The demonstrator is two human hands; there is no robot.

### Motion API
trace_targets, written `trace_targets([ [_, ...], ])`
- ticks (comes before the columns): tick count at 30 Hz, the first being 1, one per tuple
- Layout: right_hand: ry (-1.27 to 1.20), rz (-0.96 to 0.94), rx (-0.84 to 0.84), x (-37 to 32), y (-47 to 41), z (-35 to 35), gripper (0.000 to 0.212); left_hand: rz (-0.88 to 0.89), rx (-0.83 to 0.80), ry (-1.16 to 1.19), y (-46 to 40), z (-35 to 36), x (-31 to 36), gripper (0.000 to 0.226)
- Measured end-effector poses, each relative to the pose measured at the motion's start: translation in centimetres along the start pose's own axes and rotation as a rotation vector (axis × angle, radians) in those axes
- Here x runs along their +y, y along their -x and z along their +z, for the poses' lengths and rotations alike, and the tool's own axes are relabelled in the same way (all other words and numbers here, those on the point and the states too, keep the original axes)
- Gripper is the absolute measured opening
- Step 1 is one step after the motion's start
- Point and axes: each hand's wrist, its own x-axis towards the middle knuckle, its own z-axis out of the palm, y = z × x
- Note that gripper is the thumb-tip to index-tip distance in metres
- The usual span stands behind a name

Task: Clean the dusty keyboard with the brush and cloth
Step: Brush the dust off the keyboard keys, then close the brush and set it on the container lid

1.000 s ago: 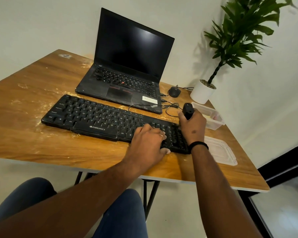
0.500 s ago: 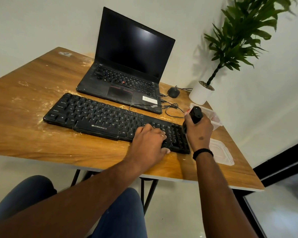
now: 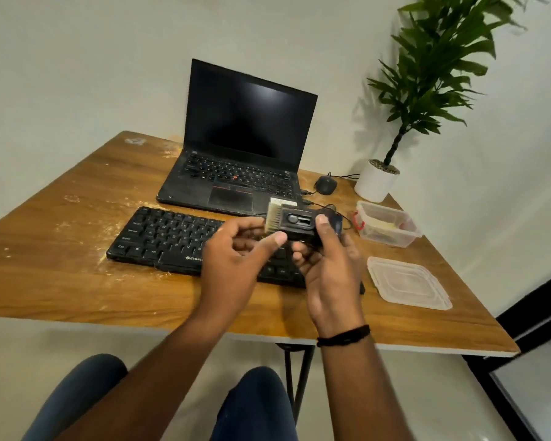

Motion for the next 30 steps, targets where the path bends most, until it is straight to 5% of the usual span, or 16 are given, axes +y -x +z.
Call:
trace_targets([
  [8, 0.064, -0.05, -0.178, 1.4, 1.2, 3.2, 0.027, -0.025, -0.09, 0.105, -2.5, -4.3, 2.8, 0.048],
  [17, 0.216, -0.233, -0.227, 0.0, 0.4, 5.0, 0.064, 0.163, -0.249, -0.182, -5.4, -6.0, 5.2, 0.061],
  [21, 0.253, -0.247, -0.196, 0.3, 0.0, 4.9, 0.088, 0.2, -0.289, -0.271, -6.0, -6.0, 5.6, 0.064],
  [30, 0.208, -0.268, -0.091, 0.6, 0.3, 4.8, 0.086, 0.283, -0.304, -0.364, -5.9, -5.5, 5.7, 0.066],
])
